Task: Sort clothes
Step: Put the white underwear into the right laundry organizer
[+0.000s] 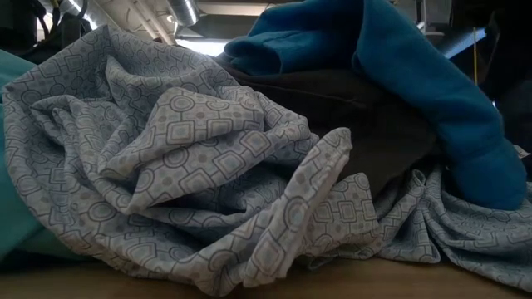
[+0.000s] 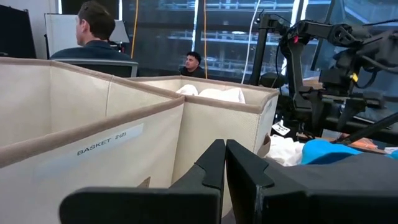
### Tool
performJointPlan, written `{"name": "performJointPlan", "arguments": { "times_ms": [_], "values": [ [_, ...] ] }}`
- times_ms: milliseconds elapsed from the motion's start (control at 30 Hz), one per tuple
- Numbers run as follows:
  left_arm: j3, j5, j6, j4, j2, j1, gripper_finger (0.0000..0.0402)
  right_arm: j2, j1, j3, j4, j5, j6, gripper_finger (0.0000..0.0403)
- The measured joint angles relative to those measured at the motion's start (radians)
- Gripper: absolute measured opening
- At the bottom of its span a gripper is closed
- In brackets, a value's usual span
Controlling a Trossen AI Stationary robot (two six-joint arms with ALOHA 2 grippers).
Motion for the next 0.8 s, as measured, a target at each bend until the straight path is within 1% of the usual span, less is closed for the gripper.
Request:
{"name": "performJointPlan", "arguments": {
  "times_ms": [233,400,633,700,800],
  "values": [
    [0.0,0.0,0.0,0.0,0.0,0.0,0.0006,0.0,0.0,-0.084,0.061,-0.007,-0.013,0.0264],
    [0.0,0.0,0.001,0.001,0.0,0.0,0.0006,0.001,0.0,-0.159,0.139,0.003,-0.109,0.0264],
    [0.0,0.0,0.009,0.001,0.0,0.0,0.0006,0.007,-0.001,-0.255,0.314,0.159,-0.299,0.0264],
    [0.0,0.0,0.009,0.001,0.0,0.0,0.0006,0.02,-0.001,-0.276,0.334,0.197,-0.319,0.0264],
    [0.0,0.0,0.01,0.001,0.0,0.0,0.0006,0.055,-0.001,-0.308,0.341,0.213,-0.319,0.0264]
  ]
}}
